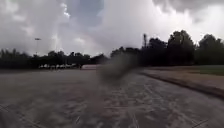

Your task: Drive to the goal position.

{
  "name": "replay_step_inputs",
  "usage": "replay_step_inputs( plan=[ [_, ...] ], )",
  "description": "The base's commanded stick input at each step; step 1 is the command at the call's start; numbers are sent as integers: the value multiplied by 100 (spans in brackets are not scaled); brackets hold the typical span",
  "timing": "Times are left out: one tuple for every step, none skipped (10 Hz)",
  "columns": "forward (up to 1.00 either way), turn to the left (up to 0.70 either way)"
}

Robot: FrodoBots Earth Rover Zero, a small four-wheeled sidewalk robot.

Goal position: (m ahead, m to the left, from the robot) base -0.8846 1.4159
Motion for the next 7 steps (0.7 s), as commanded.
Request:
replay_step_inputs(
  plan=[
    [70,0],
    [70,0],
    [70,0],
    [70,0],
    [70,0],
    [70,0],
    [70,0]
  ],
)
